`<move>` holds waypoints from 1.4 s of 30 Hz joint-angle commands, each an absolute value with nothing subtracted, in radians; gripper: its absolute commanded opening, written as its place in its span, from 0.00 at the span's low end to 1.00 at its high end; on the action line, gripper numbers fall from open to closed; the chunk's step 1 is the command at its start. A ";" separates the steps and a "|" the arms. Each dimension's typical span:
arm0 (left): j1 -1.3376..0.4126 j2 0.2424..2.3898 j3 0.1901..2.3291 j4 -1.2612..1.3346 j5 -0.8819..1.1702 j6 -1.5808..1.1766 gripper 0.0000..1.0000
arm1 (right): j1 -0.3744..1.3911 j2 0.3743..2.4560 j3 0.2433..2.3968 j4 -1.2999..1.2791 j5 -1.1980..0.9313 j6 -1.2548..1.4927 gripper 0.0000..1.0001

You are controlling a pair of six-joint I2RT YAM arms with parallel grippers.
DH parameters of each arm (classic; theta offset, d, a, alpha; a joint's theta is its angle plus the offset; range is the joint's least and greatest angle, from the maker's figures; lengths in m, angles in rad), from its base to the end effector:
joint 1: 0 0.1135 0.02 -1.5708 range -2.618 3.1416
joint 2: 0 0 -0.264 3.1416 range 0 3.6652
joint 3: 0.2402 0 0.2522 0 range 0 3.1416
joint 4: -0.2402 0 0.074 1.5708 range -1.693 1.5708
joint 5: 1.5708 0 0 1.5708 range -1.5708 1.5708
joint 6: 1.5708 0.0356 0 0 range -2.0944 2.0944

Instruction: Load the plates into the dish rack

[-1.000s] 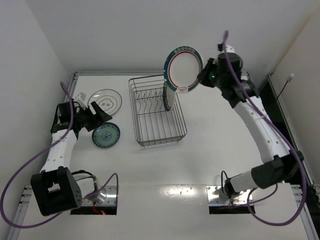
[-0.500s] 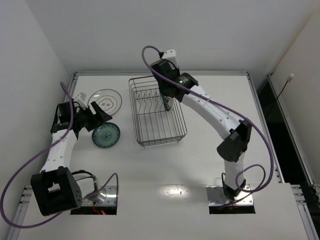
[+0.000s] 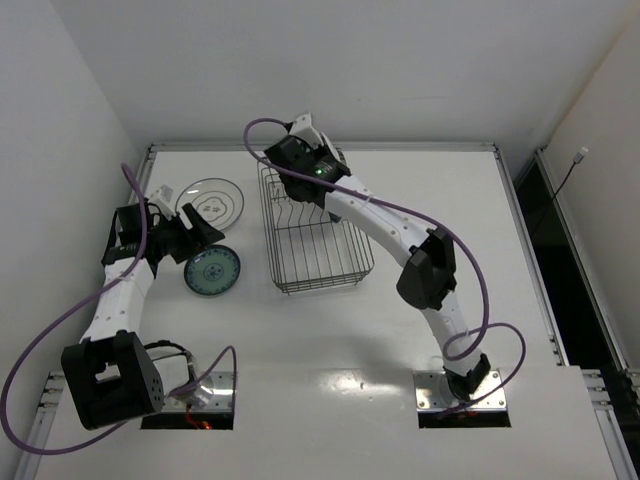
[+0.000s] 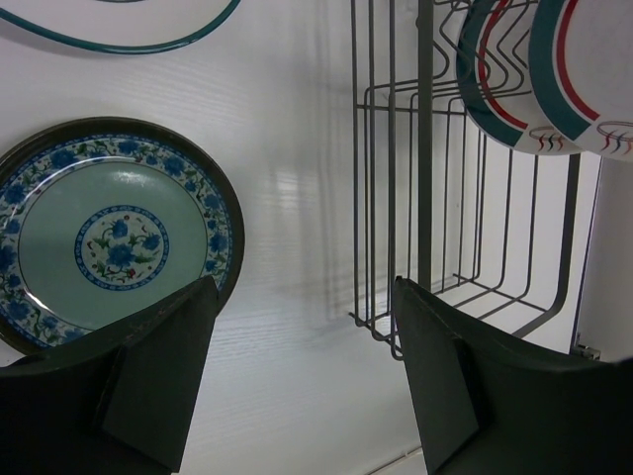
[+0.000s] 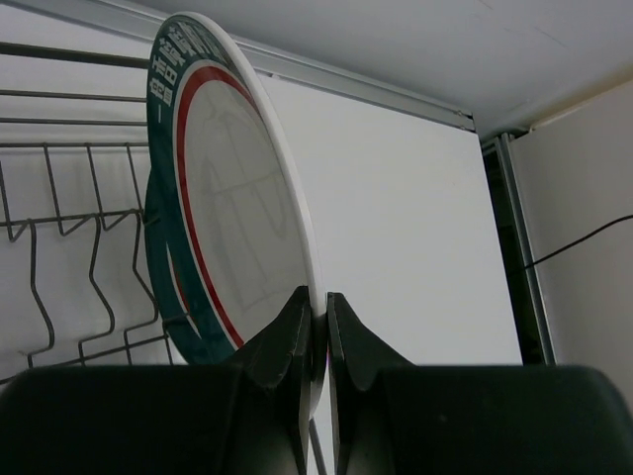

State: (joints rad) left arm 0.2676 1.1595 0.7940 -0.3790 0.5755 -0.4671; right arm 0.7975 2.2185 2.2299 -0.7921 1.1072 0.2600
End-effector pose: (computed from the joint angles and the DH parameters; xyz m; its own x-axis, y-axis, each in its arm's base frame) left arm 0.2376 0.0451 0.2536 -0.6574 -0.5719 -0.4906 -0.1477 0.7362 -0.6604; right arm 0.3633 0.3266 0.3235 -0.4432 -0.2895 -0.8484 0.2461 0.8708 -0.4257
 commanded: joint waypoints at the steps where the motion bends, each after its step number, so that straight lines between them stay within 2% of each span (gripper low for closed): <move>1: 0.259 1.158 0.801 -0.362 0.577 -0.448 0.69 | 0.810 2.223 2.279 -0.718 1.200 0.210 0.00; 10: 0.259 1.167 0.801 -0.362 0.577 -0.448 0.69 | 0.810 2.278 2.241 -0.716 1.005 0.264 0.00; 16: 0.259 1.167 0.801 -0.362 0.577 -0.448 0.69 | 0.792 2.301 2.258 -0.814 0.780 0.397 0.11; 19: 0.259 1.167 0.801 -0.362 0.577 -0.448 0.69 | 0.770 2.266 2.217 -0.801 0.727 0.425 0.21; 21: 0.259 1.167 0.801 -0.362 0.577 -0.448 0.69 | 0.761 2.254 2.206 -0.801 0.716 0.425 0.36; 22: 0.259 1.167 0.801 -0.362 0.577 -0.448 0.69 | 0.761 2.243 2.206 -0.801 0.716 0.425 0.36; 24: 0.259 1.167 0.801 -0.362 0.577 -0.448 0.69 | 0.761 2.221 2.215 -0.811 0.732 0.425 0.46; 25: 0.259 1.167 0.801 -0.371 0.577 -0.448 0.69 | 0.761 2.188 2.215 -0.811 0.732 0.411 0.54; 28: 0.259 1.167 0.810 -0.393 0.519 -0.448 0.69 | 0.770 2.099 2.215 -0.811 0.752 0.387 0.60; 31: 0.259 1.176 0.821 -0.432 0.408 -0.459 0.69 | 0.781 1.992 2.183 -0.802 0.764 0.362 0.61; 36: 0.259 1.212 0.844 -0.492 0.238 -0.480 0.77 | 0.790 1.864 2.137 -0.814 0.735 0.347 0.63; 39: 0.281 1.238 0.854 -0.502 0.207 -0.489 0.80 | 0.799 1.768 1.968 -0.781 0.648 0.347 0.63; 42: 0.342 1.276 0.865 -0.491 0.244 -0.526 0.80 | 0.799 1.610 1.748 -0.605 0.514 0.347 0.63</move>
